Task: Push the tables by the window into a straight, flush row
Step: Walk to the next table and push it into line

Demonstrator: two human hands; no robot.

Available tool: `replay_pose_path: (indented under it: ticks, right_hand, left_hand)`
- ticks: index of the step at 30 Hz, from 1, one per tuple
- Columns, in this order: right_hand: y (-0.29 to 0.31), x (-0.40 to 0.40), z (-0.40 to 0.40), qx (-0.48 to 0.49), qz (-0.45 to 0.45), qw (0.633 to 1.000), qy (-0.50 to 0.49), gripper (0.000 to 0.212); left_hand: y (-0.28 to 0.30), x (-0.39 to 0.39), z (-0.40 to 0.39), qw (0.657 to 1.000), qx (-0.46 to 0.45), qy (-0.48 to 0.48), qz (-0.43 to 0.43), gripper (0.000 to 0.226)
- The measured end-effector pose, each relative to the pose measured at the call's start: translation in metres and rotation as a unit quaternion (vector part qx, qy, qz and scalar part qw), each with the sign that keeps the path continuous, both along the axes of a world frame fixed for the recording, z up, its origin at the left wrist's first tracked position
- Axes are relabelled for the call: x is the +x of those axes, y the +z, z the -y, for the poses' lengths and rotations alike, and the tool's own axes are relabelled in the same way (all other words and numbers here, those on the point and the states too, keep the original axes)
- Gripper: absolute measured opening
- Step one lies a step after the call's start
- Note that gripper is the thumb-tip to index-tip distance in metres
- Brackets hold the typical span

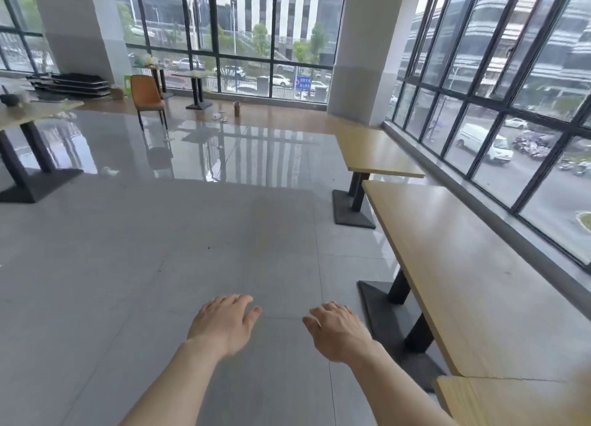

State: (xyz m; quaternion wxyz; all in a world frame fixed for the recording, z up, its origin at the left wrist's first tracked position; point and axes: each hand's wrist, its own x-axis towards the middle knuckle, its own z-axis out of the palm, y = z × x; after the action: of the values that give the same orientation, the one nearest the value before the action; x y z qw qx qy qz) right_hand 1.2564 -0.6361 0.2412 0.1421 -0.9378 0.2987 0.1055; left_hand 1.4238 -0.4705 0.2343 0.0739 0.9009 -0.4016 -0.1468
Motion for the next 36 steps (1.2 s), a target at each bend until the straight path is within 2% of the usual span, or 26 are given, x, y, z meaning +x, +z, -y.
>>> replay_pose_path:
  ticks: [8, 17, 25, 36]
  right_hand:
    - [0.02, 0.18, 0.174, -0.001, 0.021, 0.999, -0.04, 0.052]
    - [-0.015, 0.365, 0.414, -0.001, 0.028, 0.998, -0.064, 0.055]
    - [0.013, 0.538, 0.617, 0.001, 0.03, 0.998, -0.062, 0.055]
    - [-0.003, 0.813, 0.865, -0.01, 0.0, 0.999, -0.05, 0.056]
  left_hand:
    - [0.036, 0.185, 0.185, 1.0, -0.002, -0.028, 0.0, 0.055]
    - [0.016, 0.369, 0.428, 0.998, 0.012, -0.062, 0.009, 0.054]
    - [0.034, 0.545, 0.625, 0.999, 0.01, -0.039, 0.023, 0.054]
    - [-0.007, 0.823, 0.87, 1.0, 0.004, -0.029, -0.008, 0.054]
